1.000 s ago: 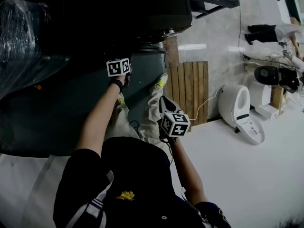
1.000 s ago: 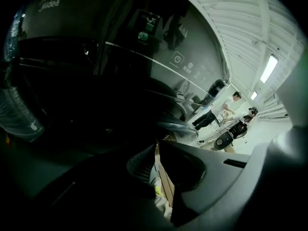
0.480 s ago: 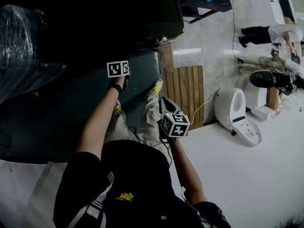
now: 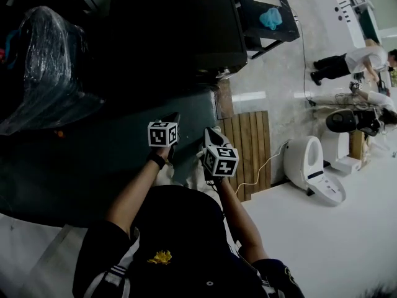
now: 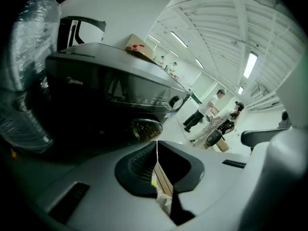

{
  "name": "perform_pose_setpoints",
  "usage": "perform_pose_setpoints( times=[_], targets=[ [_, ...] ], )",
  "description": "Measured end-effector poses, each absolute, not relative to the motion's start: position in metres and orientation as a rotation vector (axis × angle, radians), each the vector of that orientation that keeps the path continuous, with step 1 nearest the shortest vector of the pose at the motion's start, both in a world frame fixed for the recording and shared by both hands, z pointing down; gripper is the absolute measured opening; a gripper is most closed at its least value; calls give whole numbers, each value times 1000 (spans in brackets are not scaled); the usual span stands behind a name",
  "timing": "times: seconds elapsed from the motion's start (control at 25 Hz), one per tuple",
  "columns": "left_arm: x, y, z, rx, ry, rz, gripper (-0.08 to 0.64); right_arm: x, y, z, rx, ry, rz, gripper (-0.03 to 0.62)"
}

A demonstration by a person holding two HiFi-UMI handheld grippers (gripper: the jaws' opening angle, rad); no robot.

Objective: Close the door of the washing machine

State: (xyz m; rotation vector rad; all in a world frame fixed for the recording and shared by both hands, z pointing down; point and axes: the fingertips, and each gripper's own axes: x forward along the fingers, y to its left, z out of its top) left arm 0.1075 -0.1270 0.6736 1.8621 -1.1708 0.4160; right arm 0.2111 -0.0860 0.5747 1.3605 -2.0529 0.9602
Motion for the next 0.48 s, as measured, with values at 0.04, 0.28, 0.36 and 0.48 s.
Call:
perform_pose_setpoints(
  times=[0.04, 0.28, 0.36, 0.48],
  targets=[
    [100, -119, 665, 1857, -1190, 409, 23, 203, -86, 576, 1363, -2054, 941, 25],
    [61, -73, 621, 1881, -1246, 446, 23, 143, -84, 564, 1345, -2086, 860, 25],
    [54, -57, 610, 1917, -1242, 476, 23, 125, -82, 558, 1351, -2097, 838, 25],
    [44, -38, 592, 1975, -1245, 501, 23, 104, -74, 553, 1329, -2105, 807, 25]
  ],
)
